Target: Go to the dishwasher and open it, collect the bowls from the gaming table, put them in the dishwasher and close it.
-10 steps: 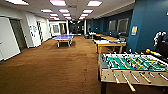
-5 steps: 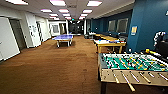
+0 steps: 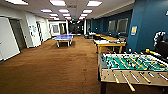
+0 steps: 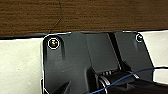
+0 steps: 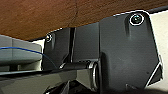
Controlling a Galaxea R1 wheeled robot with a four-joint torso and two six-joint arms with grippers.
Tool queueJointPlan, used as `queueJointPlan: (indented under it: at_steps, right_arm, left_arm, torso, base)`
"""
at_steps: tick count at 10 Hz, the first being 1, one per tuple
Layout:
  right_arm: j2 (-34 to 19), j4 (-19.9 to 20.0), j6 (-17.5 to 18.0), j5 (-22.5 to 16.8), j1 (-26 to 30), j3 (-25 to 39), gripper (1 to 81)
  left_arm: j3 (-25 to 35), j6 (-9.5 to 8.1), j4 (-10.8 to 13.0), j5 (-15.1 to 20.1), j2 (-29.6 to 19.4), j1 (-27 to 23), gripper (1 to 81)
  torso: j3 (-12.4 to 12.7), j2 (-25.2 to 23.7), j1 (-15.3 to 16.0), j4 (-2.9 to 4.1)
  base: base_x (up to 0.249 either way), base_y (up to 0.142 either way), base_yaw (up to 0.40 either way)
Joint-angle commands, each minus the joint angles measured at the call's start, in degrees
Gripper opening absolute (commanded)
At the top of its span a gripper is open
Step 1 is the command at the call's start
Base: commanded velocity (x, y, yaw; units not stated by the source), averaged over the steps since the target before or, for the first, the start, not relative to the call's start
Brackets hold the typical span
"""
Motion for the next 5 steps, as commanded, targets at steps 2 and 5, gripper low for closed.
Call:
queueJointPlan:
  at_steps: [2,5]
  right_arm:
    - [-0.27,-0.52,-0.19,-2.91,3.16,0.54,81.1]
    - [-0.27,-0.52,-0.11,-3.09,3.42,0.54,81.1]
  left_arm:
    - [-0.48,-0.04,-0.09,2.39,-0.69,-3.19,81.1]
    - [-0.48,-0.04,-0.09,2.30,-0.61,-3.20,81.1]
  torso:
    - [0.02,0.00,0.00,0.00]
    - [0.00,0.00,0.00,0.00]
  base:
    - [0.000,0.000,0.000]
    - [0.033,0.000,0.000]
